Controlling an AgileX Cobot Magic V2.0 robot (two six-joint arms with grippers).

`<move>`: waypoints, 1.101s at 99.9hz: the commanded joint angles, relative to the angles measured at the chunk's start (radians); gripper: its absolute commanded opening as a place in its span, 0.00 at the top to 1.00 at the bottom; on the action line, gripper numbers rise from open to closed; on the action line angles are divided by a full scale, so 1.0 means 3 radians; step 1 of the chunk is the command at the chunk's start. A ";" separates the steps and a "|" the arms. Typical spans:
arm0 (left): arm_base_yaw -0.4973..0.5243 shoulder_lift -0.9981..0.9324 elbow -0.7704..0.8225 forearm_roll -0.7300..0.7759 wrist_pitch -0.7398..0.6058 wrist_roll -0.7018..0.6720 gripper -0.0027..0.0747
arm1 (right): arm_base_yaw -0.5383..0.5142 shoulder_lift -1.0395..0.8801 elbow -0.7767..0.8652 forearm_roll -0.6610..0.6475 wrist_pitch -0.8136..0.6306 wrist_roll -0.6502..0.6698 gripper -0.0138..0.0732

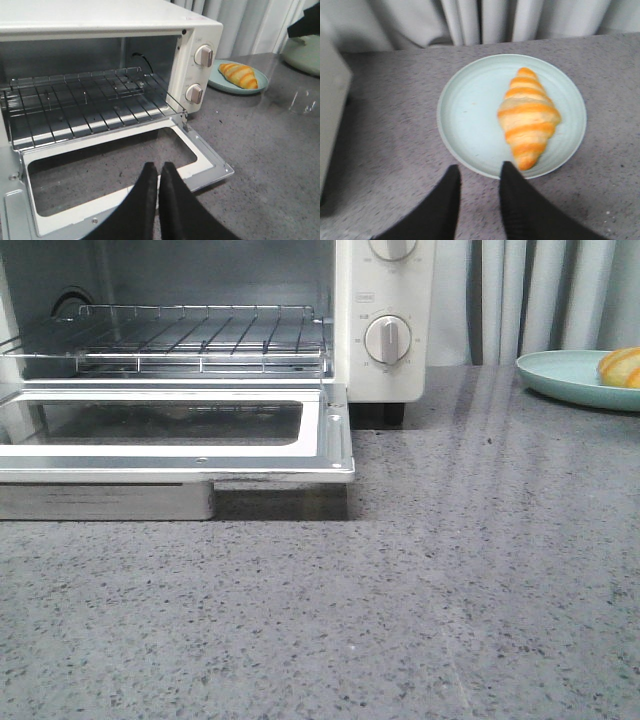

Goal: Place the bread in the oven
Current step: 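Move the right gripper over the croissant on the blue plate, then close the right gripper on the croissant and lift it off the plate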

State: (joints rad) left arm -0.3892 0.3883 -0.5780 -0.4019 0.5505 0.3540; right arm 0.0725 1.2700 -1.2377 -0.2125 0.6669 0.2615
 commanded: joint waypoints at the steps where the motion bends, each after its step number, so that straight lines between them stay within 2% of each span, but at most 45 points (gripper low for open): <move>1: 0.0007 0.0014 -0.0114 -0.0076 -0.0112 -0.0008 0.99 | -0.0157 0.0072 -0.0214 -0.0037 -0.0167 -0.0030 0.51; 30: 0.0007 0.0014 -0.0114 -0.0076 -0.0113 -0.0002 0.99 | -0.0812 0.0434 -0.0233 -0.0006 -0.0239 -0.0030 0.50; 43: 0.0007 0.0014 -0.0114 -0.0076 -0.0125 0.0011 0.99 | -0.0963 0.0639 -0.0233 0.0151 -0.0290 -0.0030 0.50; 63: 0.0007 0.0014 -0.0114 -0.0076 -0.0125 0.0032 0.99 | -0.0949 0.0933 -0.0233 0.0514 -0.0575 -0.0030 0.50; 91: 0.0007 0.0014 -0.0114 -0.0076 -0.0125 0.0032 0.99 | -0.0773 0.1096 -0.0233 0.0483 -0.1040 -0.0030 0.50; 110: 0.0007 0.0014 -0.0114 -0.0076 -0.0125 0.0032 0.99 | -0.0707 0.1278 -0.0233 0.0483 -0.1034 -0.0030 0.50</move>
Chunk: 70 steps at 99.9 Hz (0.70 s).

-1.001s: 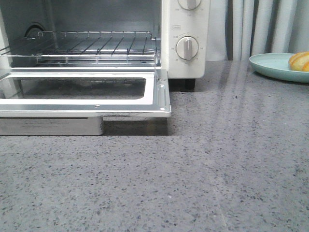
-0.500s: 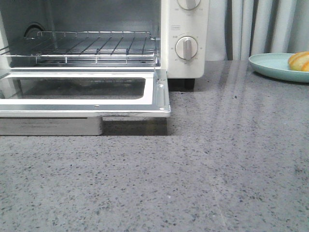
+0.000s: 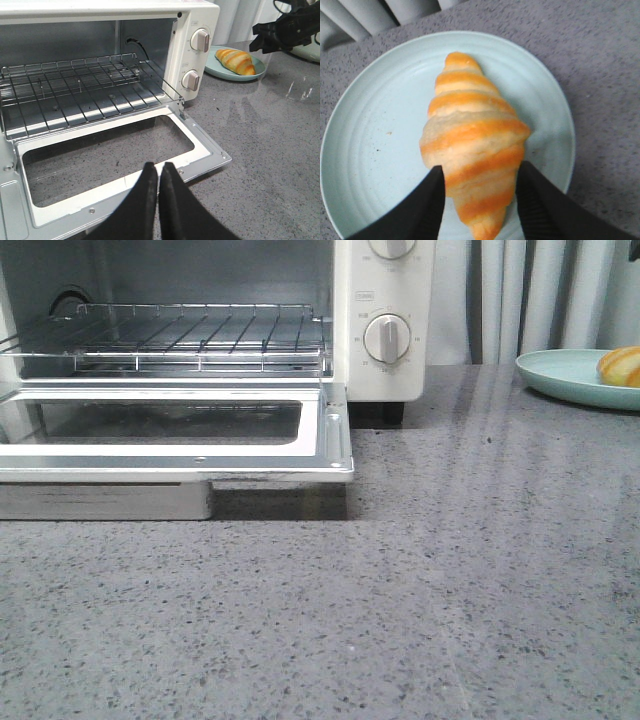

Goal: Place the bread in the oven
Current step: 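Close the right gripper on the croissant and lift it off the plate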

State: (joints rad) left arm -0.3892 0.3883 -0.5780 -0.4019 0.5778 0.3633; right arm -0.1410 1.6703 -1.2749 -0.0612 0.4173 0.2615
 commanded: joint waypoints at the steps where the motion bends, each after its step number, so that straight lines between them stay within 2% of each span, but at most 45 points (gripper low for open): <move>1: 0.0007 0.0014 -0.0114 -0.0076 -0.0216 0.0002 0.99 | 0.0005 -0.0050 -0.0109 -0.0021 -0.0201 -0.0030 0.50; 46: 0.0007 0.0014 -0.0114 -0.0076 -0.0216 0.0002 0.99 | 0.0005 0.0262 -0.0109 -0.0042 -0.0122 -0.0030 0.51; 50: 0.0007 0.0014 -0.0114 -0.0076 -0.0216 0.0002 0.99 | 0.0005 0.0277 -0.0109 -0.0042 -0.0107 -0.0030 0.54; 54: 0.0007 0.0014 -0.0114 -0.0076 -0.0216 0.0002 0.99 | 0.0005 0.0294 -0.0109 -0.0042 -0.0083 -0.0030 0.61; 59: 0.0007 0.0014 -0.0114 -0.0076 -0.0216 0.0002 0.99 | 0.0005 0.0308 -0.0109 -0.0042 -0.0042 -0.0030 0.74; 63: 0.0007 0.0014 -0.0114 -0.0076 -0.0216 0.0002 0.99 | 0.0005 0.0315 -0.0109 -0.0042 0.0009 -0.0030 0.90; 65: 0.0007 0.0014 -0.0114 -0.0076 -0.0216 0.0002 0.99 | 0.0005 0.0315 -0.0109 -0.0042 0.0026 -0.0030 0.93; 70: 0.0007 0.0014 -0.0114 -0.0076 -0.0210 0.0002 0.99 | 0.0005 0.0315 -0.0109 -0.0067 0.0042 -0.0030 0.92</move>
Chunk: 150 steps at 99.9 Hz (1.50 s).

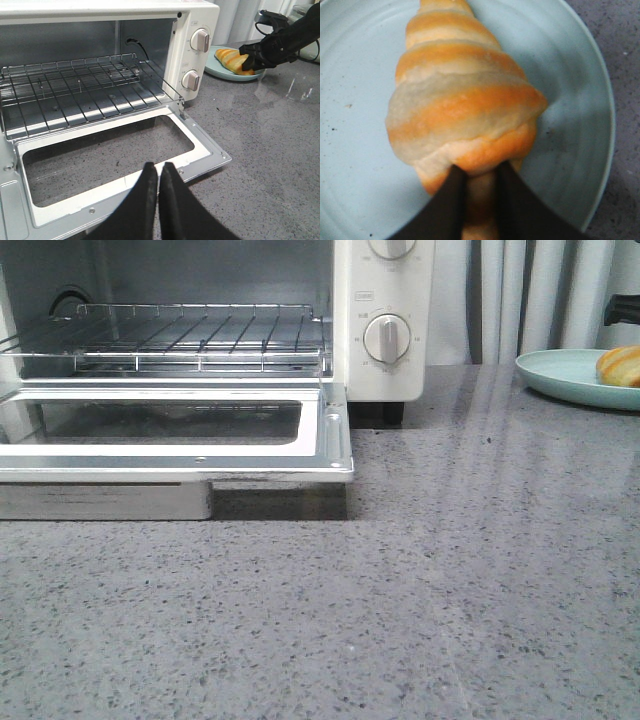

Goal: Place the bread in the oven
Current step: 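Close the right gripper on the croissant and lift it off the plate, then carry the croissant with the right gripper into the open oven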

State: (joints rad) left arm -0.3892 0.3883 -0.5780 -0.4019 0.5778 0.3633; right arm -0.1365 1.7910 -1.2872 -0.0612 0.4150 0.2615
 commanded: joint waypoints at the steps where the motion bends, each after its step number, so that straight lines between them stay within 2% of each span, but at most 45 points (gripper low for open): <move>1: 0.0007 0.0014 -0.0114 -0.0076 -0.0210 0.0002 0.99 | -0.0010 -0.0087 -0.0068 -0.0080 0.0049 -0.0030 0.92; 21: 0.0007 0.0014 -0.0114 -0.0076 -0.0204 0.0002 0.99 | 0.0027 -0.0350 -0.0191 -0.0129 0.0018 -0.0040 0.92; 25: 0.0007 0.0014 -0.0114 -0.0076 -0.0204 0.0002 0.99 | 0.0067 -0.0454 -0.0257 -0.0128 0.0010 -0.0163 0.92; 31: 0.0007 0.0014 -0.0114 -0.0076 -0.0204 0.0002 0.99 | 0.0182 -0.0615 -0.0369 -0.0128 0.0020 -0.0384 0.92; 46: 0.0007 0.0014 -0.0114 -0.0076 -0.0204 0.0002 0.99 | 0.0567 -0.0990 -0.0697 -0.0136 0.0186 -0.0610 0.92; 54: 0.0007 0.0014 -0.0114 -0.0076 -0.0204 0.0002 0.99 | 0.0892 -0.1228 -0.0807 -0.0136 0.0264 -0.0720 0.92; 62: 0.0007 0.0014 -0.0114 -0.0076 -0.0204 0.0002 0.99 | 0.1280 -0.1448 -0.0851 -0.0153 0.0272 -0.1007 0.92; 75: 0.0007 0.0014 -0.0114 -0.0076 -0.0204 0.0002 0.99 | 0.1975 -0.1686 -0.0865 -0.0212 0.0215 -0.1041 0.92; 86: 0.0007 0.0014 -0.0114 -0.0076 -0.0204 0.0059 0.99 | 0.2519 -0.1662 -0.0865 -0.0221 0.0198 -0.1043 0.92; 98: 0.0007 0.0014 -0.0114 -0.0076 -0.0204 0.0065 0.99 | 0.2884 -0.1457 -0.0865 -0.0343 0.0227 -0.1049 0.92; 121: 0.0007 0.0014 -0.0114 -0.0076 -0.0204 0.0065 0.99 | 0.3135 -0.0879 -0.0865 -0.0349 0.0300 -0.1049 0.92; 150: 0.0007 0.0014 -0.0114 -0.0076 -0.0199 0.0065 0.99 | 0.3097 -0.0346 -0.0865 -0.0402 0.0030 -0.1049 0.92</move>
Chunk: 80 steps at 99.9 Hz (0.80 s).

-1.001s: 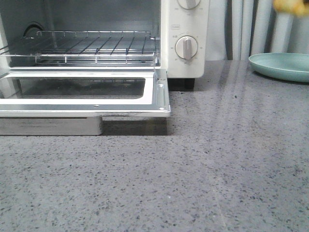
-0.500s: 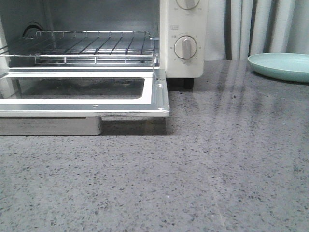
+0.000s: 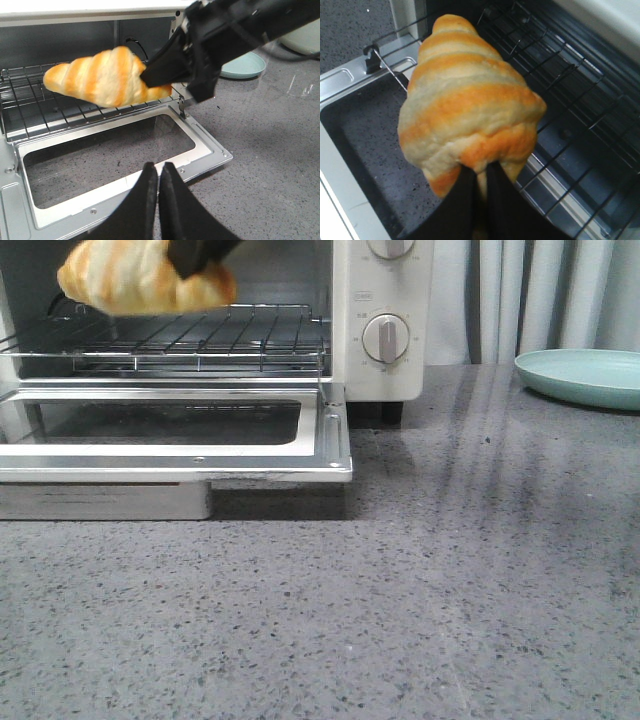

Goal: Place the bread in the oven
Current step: 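Carry the croissant with the right gripper into the open oven, then lower the croissant onto the wire rack and open the right gripper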

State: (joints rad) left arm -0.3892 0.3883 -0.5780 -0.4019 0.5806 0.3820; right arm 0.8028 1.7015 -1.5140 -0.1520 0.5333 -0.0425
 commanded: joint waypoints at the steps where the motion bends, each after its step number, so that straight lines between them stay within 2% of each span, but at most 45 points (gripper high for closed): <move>1: 0.0007 0.0014 -0.0114 -0.0076 -0.0208 0.0002 0.99 | -0.0041 -0.0036 -0.0109 -0.0099 -0.0375 -0.0035 0.92; 32: 0.0007 0.0014 -0.0114 -0.0076 -0.0181 0.0002 0.99 | -0.0198 0.0146 -0.0109 -0.0099 -0.0725 -0.0029 0.92; 49: 0.0007 0.0014 -0.0114 -0.0076 -0.0129 0.0002 0.99 | -0.0259 0.0146 -0.0109 -0.0093 -0.0843 0.0142 0.92; 69: 0.0007 0.0014 -0.0114 -0.0076 -0.0116 0.0002 0.99 | -0.0259 0.0172 -0.0109 -0.0093 -0.0916 0.0142 0.91; 74: 0.0007 0.0014 -0.0114 -0.0076 -0.0116 0.0002 0.99 | -0.0259 0.0172 -0.0109 -0.0093 -0.0900 0.0142 0.88; 80: 0.0007 0.0014 -0.0114 -0.0076 -0.0116 0.0002 0.99 | -0.0259 0.0172 -0.0109 -0.0078 -0.0869 0.0142 0.78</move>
State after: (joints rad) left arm -0.3892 0.3860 -0.5780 -0.4019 0.6036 0.3820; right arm 0.7317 1.8017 -1.5140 -0.1680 0.3407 0.0000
